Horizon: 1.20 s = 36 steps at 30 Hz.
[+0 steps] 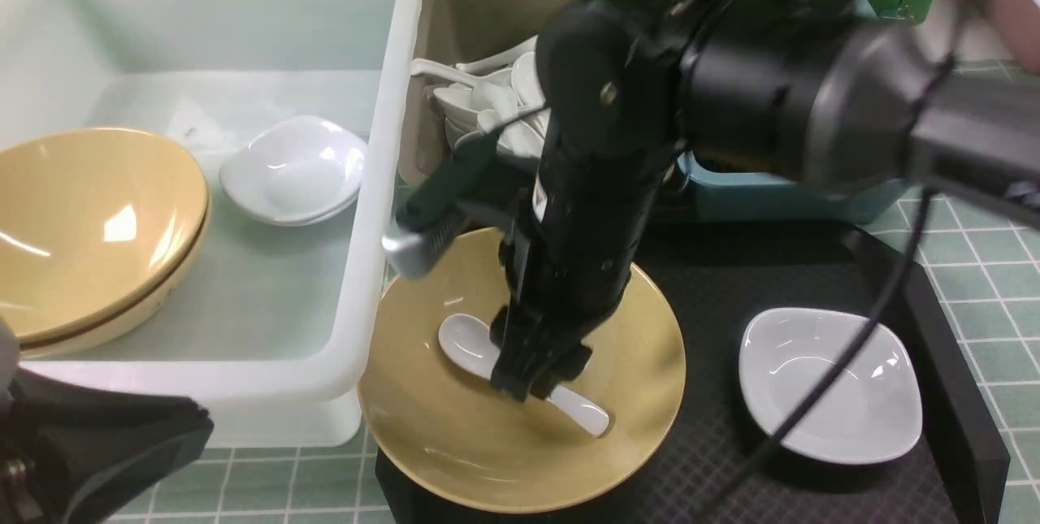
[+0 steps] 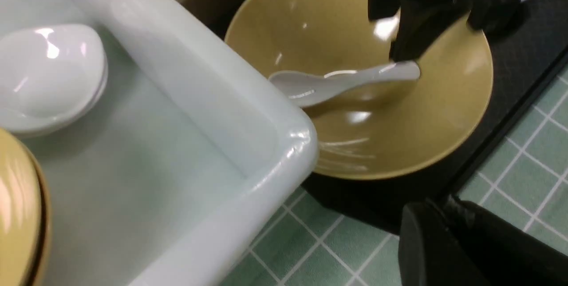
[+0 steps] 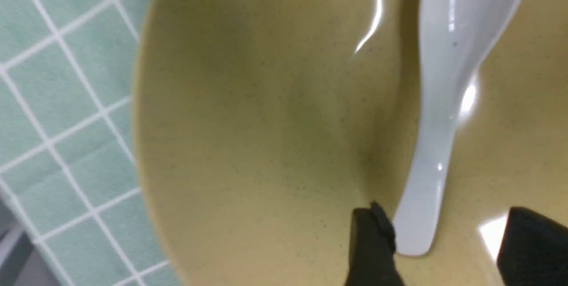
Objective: On blue table put chopsticks spoon bowls plates into blue grey white boxes.
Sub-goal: 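Reach down and grasp the white spoon resting in the bowl with the right gripper, then place the white spoon into the bin of spoons with the right gripper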
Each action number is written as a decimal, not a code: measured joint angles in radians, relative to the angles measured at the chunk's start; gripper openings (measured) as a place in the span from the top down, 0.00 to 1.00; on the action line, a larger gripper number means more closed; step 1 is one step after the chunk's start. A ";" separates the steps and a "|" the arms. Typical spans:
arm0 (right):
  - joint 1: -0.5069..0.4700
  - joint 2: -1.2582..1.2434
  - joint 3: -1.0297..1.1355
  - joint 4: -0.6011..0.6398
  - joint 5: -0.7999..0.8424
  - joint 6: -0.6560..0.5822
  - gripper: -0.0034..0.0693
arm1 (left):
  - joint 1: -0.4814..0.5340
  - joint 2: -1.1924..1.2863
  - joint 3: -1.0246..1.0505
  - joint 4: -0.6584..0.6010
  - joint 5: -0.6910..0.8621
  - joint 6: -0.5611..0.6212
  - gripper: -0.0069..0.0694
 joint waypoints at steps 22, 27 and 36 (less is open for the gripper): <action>0.000 0.158 0.000 -0.068 -0.136 -0.002 0.63 | 0.000 0.008 0.001 0.007 -0.080 -0.026 0.91; 0.000 0.159 -0.024 -0.074 -0.112 0.000 0.68 | 0.000 0.084 -0.006 0.015 -0.151 -0.074 0.91; -0.023 0.101 -0.221 -0.175 -0.033 0.016 0.68 | 0.000 0.327 -0.213 0.206 -0.113 -0.220 0.91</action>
